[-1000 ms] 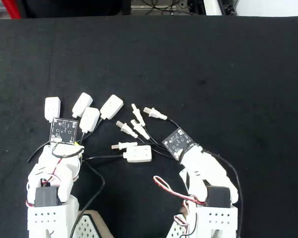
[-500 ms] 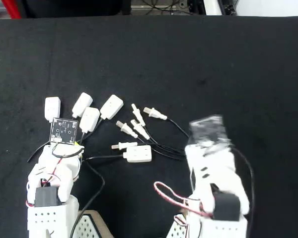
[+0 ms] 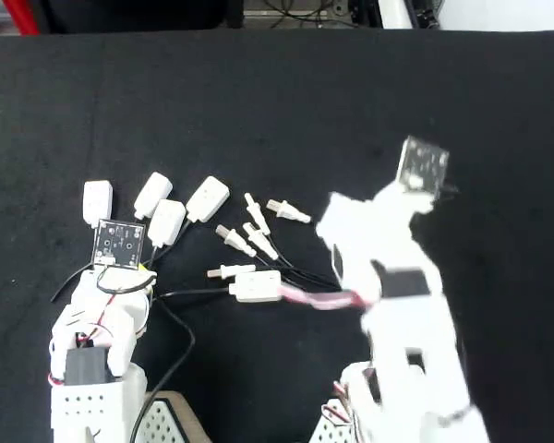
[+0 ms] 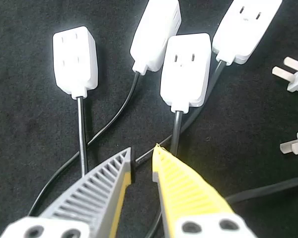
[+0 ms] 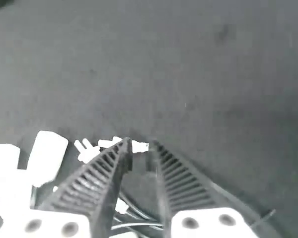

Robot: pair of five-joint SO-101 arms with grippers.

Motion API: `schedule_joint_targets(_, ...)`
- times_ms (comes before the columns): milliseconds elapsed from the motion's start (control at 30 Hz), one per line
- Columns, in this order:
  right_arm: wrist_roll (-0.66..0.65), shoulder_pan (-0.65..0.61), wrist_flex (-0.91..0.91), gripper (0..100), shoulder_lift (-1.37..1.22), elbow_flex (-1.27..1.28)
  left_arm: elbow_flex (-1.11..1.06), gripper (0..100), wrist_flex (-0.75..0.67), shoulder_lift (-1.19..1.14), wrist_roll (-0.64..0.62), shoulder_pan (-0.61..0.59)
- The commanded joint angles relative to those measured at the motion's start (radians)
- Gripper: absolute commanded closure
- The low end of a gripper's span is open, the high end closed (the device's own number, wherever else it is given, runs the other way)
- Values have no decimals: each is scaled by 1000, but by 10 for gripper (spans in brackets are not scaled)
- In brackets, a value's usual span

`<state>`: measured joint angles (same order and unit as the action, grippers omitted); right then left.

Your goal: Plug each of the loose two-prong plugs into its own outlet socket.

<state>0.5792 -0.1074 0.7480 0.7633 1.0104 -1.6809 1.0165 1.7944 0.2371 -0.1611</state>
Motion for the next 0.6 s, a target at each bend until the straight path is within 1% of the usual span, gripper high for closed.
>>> schedule_joint_targets(0,186,-52,129,835,-325,-269,-19,916,5,3,-9,-8)
schedule_joint_targets(67,253,-103,219,818,-447,-377,-19,916,29,3,-9,-8)
schedule_joint_targets(133,319,-149,290,811,-558,-467,-19,916,107,5,-11,-4)
schedule_joint_targets(200,377,-181,327,804,-648,-539,-19,916,184,9,-11,-2)
schedule_joint_targets(267,416,-199,344,798,-725,-596,-19,914,226,11,-9,-1)
schedule_joint_targets(500,548,-195,345,793,-877,-730,-19,916,229,11,-11,-8)
schedule_joint_targets(567,583,-164,345,793,-901,-731,-19,916,229,11,-11,-10)
